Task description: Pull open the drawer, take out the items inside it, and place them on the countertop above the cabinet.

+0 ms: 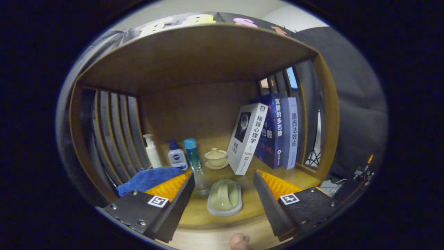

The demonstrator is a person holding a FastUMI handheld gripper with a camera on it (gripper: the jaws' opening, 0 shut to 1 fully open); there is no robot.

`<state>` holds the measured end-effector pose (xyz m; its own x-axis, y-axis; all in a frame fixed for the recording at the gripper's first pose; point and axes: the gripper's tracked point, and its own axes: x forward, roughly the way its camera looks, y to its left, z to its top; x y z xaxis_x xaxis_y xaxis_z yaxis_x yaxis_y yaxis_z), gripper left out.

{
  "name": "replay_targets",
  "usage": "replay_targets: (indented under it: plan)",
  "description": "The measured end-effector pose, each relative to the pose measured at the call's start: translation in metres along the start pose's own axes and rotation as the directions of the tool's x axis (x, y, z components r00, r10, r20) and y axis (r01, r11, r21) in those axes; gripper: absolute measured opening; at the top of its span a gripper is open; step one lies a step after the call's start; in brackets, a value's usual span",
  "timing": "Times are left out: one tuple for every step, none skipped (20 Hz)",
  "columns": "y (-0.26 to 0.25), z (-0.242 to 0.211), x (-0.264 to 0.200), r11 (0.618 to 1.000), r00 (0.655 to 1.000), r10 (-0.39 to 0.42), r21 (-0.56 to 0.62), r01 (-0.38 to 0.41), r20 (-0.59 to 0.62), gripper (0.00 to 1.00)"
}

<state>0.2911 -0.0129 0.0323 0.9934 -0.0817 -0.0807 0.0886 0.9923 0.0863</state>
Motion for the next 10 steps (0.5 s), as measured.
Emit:
replay_targets:
  plan:
    - [0.002, 0.006, -0.015, 1.0, 1.0, 0.016, -0.001, -0.016, 0.01, 1.0]
    - [0.003, 0.011, -0.03, 1.0, 0.999, 0.029, -0.001, -0.029, 0.02, 1.0]
    - [0.004, 0.015, -0.048, 0.999, 0.999, 0.039, -0.001, -0.039, 0.029, 1.0]
    - [0.003, 0.019, -0.065, 0.999, 0.998, 0.047, -0.001, -0.047, 0.032, 1.0]
    - [0.004, 0.021, -0.083, 0.998, 0.997, 0.059, 0.0, -0.059, 0.039, 1.0]
    - [0.005, 0.024, -0.101, 0.997, 0.996, 0.073, 0.002, -0.073, 0.048, 1.0]
    - [0.004, 0.025, -0.119, 0.996, 0.995, 0.084, -0.001, -0.084, 0.048, 1.0]
    - [0.002, 0.024, -0.136, 0.996, 0.995, 0.092, -0.004, -0.092, 0.046, 1.0]
    - [0.0, 0.021, -0.155, 0.995, 0.994, 0.102, -0.008, -0.101, 0.045, 1.0]
    - [-0.004, 0.018, -0.173, 0.995, 0.993, 0.102, -0.009, -0.102, 0.056, 1.0]
